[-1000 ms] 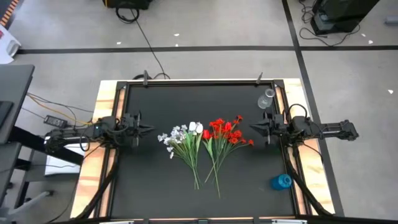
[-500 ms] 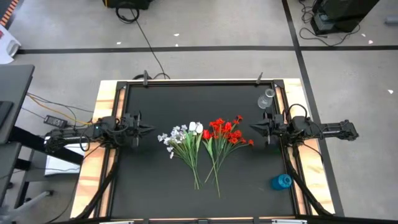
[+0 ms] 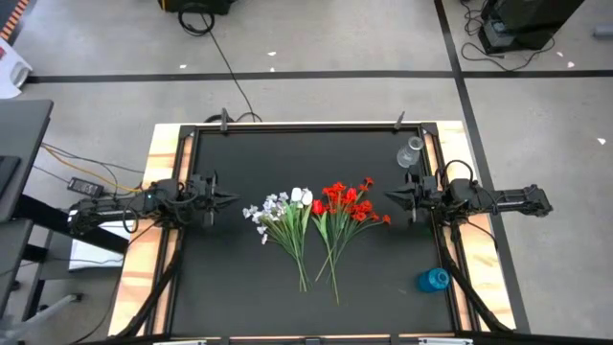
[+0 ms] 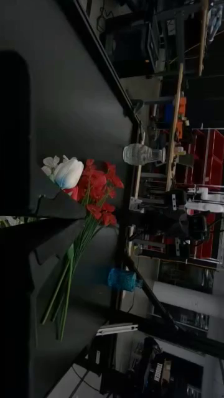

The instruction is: Sort flowers into vase by color

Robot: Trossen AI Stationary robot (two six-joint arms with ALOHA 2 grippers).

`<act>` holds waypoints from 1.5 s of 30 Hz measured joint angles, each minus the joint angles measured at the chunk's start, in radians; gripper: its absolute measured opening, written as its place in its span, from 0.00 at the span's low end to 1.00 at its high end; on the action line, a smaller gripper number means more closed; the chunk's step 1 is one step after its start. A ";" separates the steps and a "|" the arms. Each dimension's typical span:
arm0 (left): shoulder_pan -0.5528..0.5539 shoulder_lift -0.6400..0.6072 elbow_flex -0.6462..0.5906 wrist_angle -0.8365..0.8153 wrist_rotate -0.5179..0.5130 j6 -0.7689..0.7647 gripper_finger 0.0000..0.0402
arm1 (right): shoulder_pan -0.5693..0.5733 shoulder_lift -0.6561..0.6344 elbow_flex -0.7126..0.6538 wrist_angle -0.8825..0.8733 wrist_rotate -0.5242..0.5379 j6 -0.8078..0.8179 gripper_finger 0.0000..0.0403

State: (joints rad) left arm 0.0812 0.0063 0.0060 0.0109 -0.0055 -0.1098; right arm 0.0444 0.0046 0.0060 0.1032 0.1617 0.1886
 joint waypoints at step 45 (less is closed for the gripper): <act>0.001 0.000 0.000 0.089 -0.152 -0.113 0.04 | 0.000 0.000 0.000 0.025 0.001 0.019 0.06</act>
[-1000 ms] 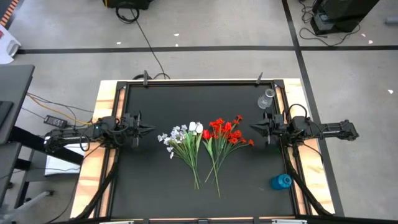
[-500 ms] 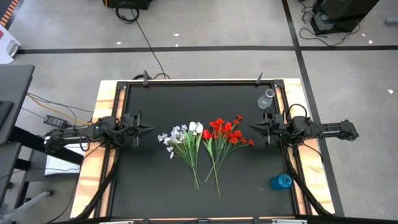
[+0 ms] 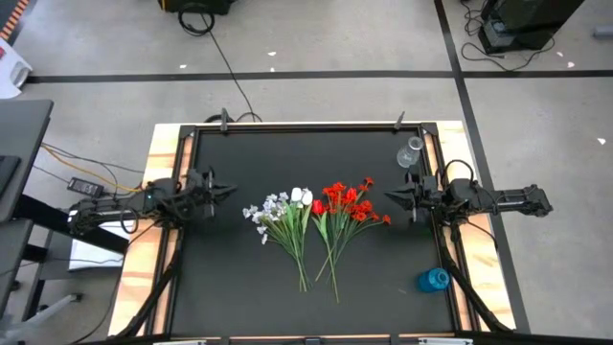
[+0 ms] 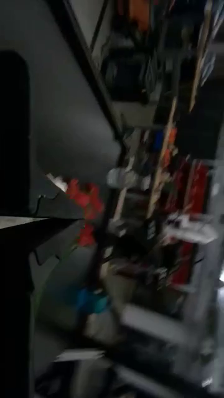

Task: Sort flowers into vase by color
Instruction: Put the left red flower into the transparent vase

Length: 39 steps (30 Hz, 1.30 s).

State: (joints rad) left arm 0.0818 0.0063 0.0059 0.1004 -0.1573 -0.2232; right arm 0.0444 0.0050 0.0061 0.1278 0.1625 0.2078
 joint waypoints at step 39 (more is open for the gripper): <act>-0.062 0.000 0.000 0.195 -0.214 -0.457 0.04 | -0.114 1.139 0.792 -0.121 0.157 0.638 0.05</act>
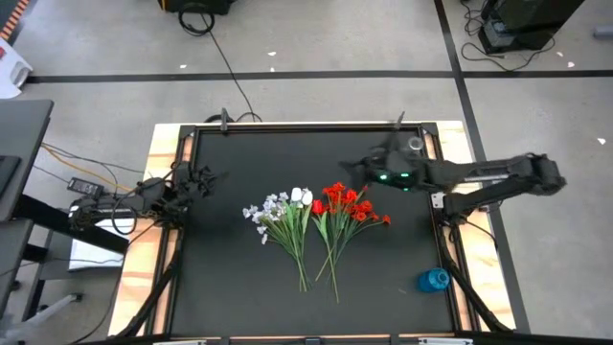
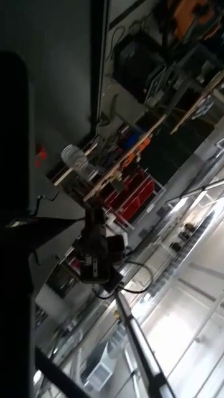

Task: Sort flowers into vase by color
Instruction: Put the left red flower into the transparent vase

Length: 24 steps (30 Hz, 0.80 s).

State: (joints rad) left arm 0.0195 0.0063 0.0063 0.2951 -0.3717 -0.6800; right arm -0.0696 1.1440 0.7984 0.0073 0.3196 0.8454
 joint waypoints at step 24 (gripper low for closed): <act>-0.046 0.000 0.000 -0.236 0.037 0.012 0.24 | 0.201 0.608 0.297 -0.400 -0.429 0.449 0.34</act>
State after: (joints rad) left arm -0.0269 0.0067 0.0063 0.0589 -0.3351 -0.6678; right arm 0.1316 1.7519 1.0954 -0.3930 -0.1097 1.2948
